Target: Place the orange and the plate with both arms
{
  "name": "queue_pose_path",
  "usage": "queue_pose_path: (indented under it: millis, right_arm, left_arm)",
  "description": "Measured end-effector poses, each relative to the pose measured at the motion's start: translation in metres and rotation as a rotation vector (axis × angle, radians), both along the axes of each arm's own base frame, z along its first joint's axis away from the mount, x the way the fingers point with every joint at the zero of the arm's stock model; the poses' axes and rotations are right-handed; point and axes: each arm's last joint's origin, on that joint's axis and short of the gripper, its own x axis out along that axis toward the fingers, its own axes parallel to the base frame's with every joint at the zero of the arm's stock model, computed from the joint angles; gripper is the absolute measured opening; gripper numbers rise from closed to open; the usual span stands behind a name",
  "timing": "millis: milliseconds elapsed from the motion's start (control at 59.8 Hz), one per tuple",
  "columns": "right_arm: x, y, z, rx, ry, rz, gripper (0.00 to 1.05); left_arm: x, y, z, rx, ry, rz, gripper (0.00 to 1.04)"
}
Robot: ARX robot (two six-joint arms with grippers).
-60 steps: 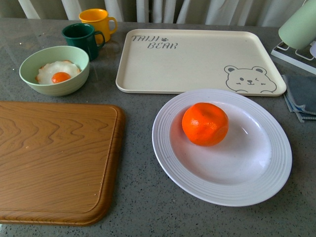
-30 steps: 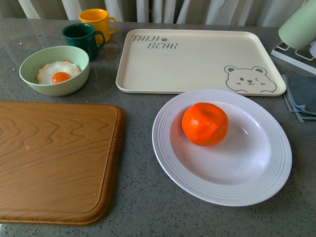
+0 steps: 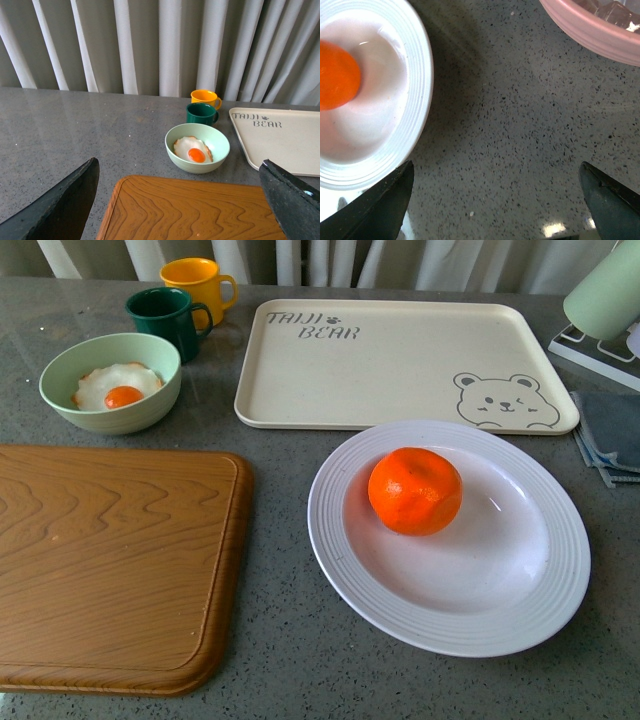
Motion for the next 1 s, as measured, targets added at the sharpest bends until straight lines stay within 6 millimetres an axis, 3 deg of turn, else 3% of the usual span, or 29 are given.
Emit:
queue_pose_path:
  millis: [201, 502, 753, 1003]
  right_arm:
    - [0.042, 0.015, -0.016, 0.040, -0.005, -0.023, 0.96]
    - [0.088, 0.034, -0.041, 0.078, 0.015, 0.030, 0.96]
    - [0.109, 0.041, -0.060, 0.132, 0.032, 0.031, 0.96]
    - [0.125, 0.055, -0.065, 0.143, -0.004, 0.038, 0.96]
  left_arm:
    - [0.000, 0.000, 0.000, 0.000, 0.000, 0.000, 0.96]
    - [0.000, 0.000, 0.000, 0.000, 0.000, 0.000, 0.96]
    - [0.000, 0.000, 0.000, 0.000, 0.000, 0.000, 0.96]
    - [0.000, 0.000, 0.000, 0.000, 0.000, 0.000, 0.96]
